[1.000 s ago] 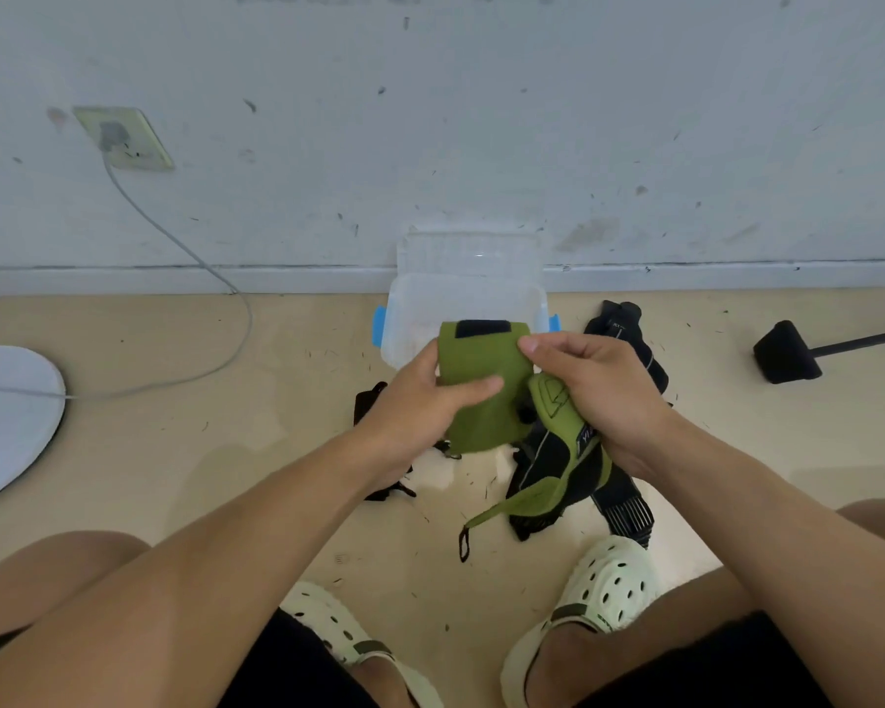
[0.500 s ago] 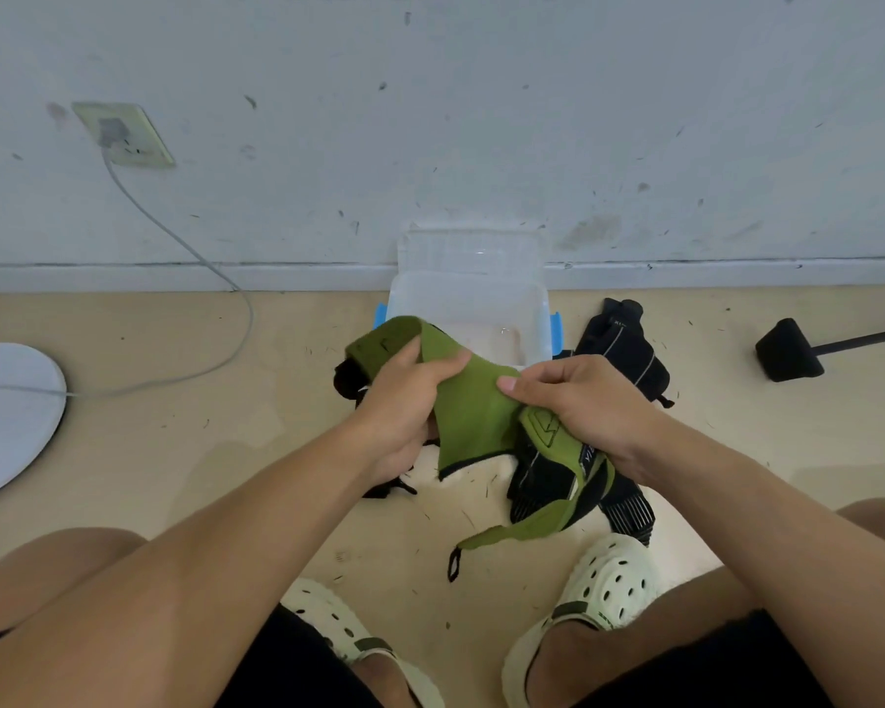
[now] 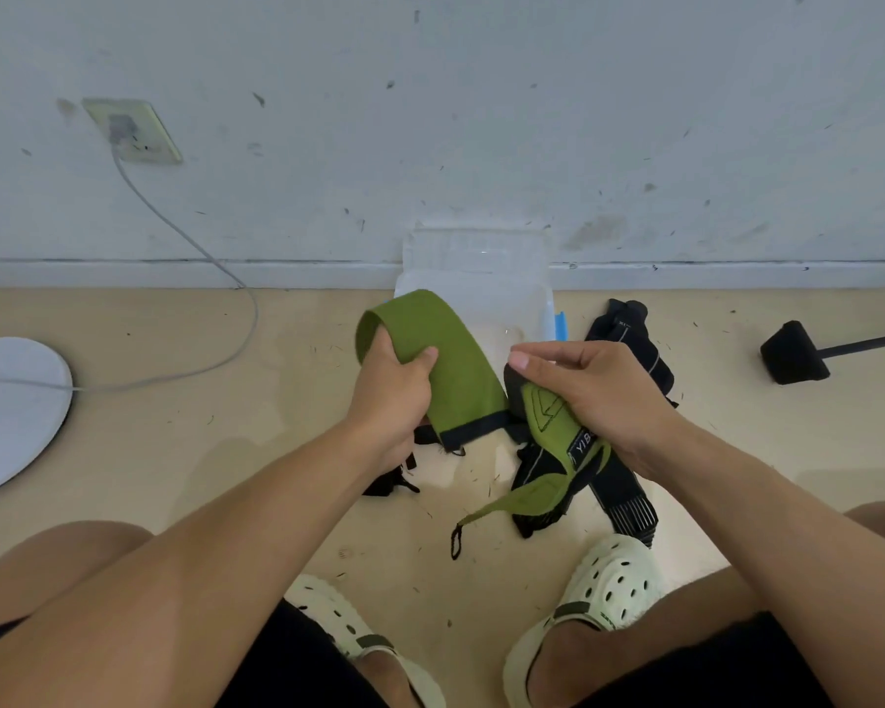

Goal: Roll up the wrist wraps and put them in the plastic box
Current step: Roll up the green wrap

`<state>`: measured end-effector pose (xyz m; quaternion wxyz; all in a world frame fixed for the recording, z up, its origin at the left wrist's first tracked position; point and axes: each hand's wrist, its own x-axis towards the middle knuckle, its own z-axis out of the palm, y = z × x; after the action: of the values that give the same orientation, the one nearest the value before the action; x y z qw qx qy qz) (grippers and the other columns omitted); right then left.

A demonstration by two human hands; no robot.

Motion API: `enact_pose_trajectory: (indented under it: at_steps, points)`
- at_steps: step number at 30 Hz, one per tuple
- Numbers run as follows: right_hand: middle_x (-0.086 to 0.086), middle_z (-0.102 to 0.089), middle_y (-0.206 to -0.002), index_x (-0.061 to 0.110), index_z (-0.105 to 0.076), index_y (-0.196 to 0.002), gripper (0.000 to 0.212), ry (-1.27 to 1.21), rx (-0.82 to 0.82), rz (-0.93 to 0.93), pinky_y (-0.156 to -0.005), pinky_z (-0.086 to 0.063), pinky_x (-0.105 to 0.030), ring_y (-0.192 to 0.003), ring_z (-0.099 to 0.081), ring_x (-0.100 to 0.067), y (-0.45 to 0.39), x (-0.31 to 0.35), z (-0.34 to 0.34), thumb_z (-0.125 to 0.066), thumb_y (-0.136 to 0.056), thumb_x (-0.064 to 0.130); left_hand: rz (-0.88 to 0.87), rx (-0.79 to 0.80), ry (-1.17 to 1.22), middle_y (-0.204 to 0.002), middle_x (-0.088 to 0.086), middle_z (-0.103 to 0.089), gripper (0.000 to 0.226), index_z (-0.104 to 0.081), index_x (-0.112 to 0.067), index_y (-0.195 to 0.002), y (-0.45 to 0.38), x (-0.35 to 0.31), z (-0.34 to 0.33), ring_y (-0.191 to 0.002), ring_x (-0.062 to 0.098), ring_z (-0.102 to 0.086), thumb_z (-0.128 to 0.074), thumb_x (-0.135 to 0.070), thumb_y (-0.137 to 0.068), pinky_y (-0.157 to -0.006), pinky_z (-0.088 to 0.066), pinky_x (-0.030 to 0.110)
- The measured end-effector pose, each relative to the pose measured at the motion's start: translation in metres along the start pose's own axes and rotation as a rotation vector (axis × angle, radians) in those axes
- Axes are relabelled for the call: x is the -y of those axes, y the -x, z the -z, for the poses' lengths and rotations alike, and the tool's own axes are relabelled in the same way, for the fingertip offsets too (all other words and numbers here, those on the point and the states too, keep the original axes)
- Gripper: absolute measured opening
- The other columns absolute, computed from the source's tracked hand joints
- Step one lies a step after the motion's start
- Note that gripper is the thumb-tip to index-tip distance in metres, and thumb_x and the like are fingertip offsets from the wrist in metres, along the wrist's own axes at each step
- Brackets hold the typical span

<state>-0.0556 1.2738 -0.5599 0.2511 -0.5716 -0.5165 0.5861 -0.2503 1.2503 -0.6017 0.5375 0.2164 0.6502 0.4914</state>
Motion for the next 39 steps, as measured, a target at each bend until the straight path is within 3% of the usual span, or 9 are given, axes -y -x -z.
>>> enact_pose_trajectory:
  at_steps: [3, 7, 10, 13, 17, 21, 25, 33, 39]
  points:
    - [-0.013, -0.078, -0.084, 0.031, -0.080, -0.111, 0.028, -0.025, -0.003, 0.106, -0.085, -0.057, -0.015, -0.086, -0.078, -0.024, 0.000, 0.002, 0.001, -0.079, -0.085, 0.040, -0.020, -0.022, -0.019, -0.125, -0.003, -0.069, 0.037, -0.053, -0.033, -0.139, -0.001, 0.001, 0.000, -0.112, 0.020, -0.070, -0.051, -0.011, -0.109, -0.088, -0.063, 0.051]
    - [-0.005, -0.073, -0.072, 0.026, -0.070, -0.127, 0.034, -0.071, 0.119, 0.109, -0.081, -0.054, -0.010, -0.080, -0.075, -0.013, 0.003, 0.004, -0.001, -0.073, -0.093, 0.027, -0.034, 0.023, -0.025, -0.118, -0.001, -0.074, 0.033, -0.055, -0.034, -0.130, 0.001, 0.001, 0.000, -0.103, 0.019, -0.075, -0.049, -0.009, -0.109, -0.081, -0.065, 0.046]
    - [-0.004, -0.081, -0.085, 0.022, -0.064, -0.124, 0.031, -0.003, 0.168, 0.024, -0.080, -0.057, -0.021, -0.085, -0.078, -0.017, 0.004, 0.000, -0.006, -0.074, -0.094, 0.022, -0.066, 0.062, -0.025, -0.121, -0.002, -0.074, 0.033, -0.056, -0.034, -0.130, 0.005, 0.000, -0.003, -0.108, 0.020, -0.075, -0.049, -0.009, -0.109, -0.085, -0.064, 0.051]
    - [-0.006, -0.081, -0.091, 0.021, -0.062, -0.117, 0.029, 0.074, 0.158, -0.026, -0.096, -0.058, -0.038, -0.090, -0.078, -0.022, 0.002, -0.006, -0.008, -0.077, -0.092, 0.026, -0.097, 0.075, -0.004, -0.125, -0.001, -0.073, 0.035, -0.055, -0.032, -0.135, 0.007, -0.003, -0.005, -0.111, 0.023, -0.074, -0.050, -0.010, -0.108, -0.088, -0.063, 0.056]
    - [-0.008, -0.080, -0.092, 0.023, -0.064, -0.113, 0.026, 0.127, 0.140, 0.003, -0.105, -0.053, -0.044, -0.097, -0.076, -0.026, 0.000, -0.008, -0.008, -0.078, -0.091, 0.030, -0.079, 0.112, 0.072, -0.122, -0.003, -0.074, 0.033, -0.056, -0.031, -0.133, 0.009, -0.006, -0.006, -0.108, 0.022, -0.075, -0.049, -0.009, -0.109, -0.089, -0.062, 0.058]
    - [-0.007, -0.081, -0.091, 0.020, -0.065, -0.110, 0.024, 0.138, 0.152, -0.001, -0.099, -0.056, -0.039, -0.093, -0.077, -0.024, -0.001, -0.008, -0.008, -0.077, -0.092, 0.029, -0.081, 0.142, 0.096, -0.120, -0.002, -0.075, 0.030, -0.058, -0.030, -0.129, 0.011, -0.007, -0.005, -0.109, 0.022, -0.075, -0.061, -0.012, -0.104, -0.091, -0.061, 0.057]
    - [-0.009, -0.081, -0.092, 0.013, -0.065, -0.113, 0.025, 0.103, 0.174, -0.013, -0.087, -0.062, -0.035, -0.088, -0.079, -0.027, 0.000, -0.005, -0.006, -0.075, -0.093, 0.023, -0.115, 0.143, 0.031, -0.118, 0.004, -0.076, 0.056, -0.057, -0.025, -0.130, 0.010, -0.004, -0.004, -0.110, 0.022, -0.074, -0.082, -0.001, -0.085, -0.097, -0.059, 0.055]
    - [-0.009, -0.081, -0.090, 0.012, -0.066, -0.112, 0.024, 0.099, 0.199, -0.009, -0.081, -0.061, -0.026, -0.086, -0.079, -0.026, 0.001, -0.004, -0.005, -0.076, -0.092, 0.022, -0.096, 0.159, 0.052, -0.120, 0.008, -0.074, 0.066, -0.055, -0.022, -0.133, 0.008, -0.003, -0.003, -0.112, 0.025, -0.073, -0.080, 0.010, -0.081, -0.097, -0.059, 0.054]
    - [-0.008, -0.079, -0.091, 0.017, -0.063, -0.109, 0.040, 0.153, 0.086, -0.017, -0.078, -0.054, -0.024, -0.079, -0.074, -0.012, -0.002, -0.009, -0.005, -0.087, -0.081, 0.033, -0.107, 0.170, 0.052, -0.119, 0.007, -0.075, 0.064, -0.059, -0.025, -0.125, 0.005, -0.004, -0.002, -0.112, 0.027, -0.073, -0.079, 0.015, -0.079, -0.098, -0.058, 0.055]
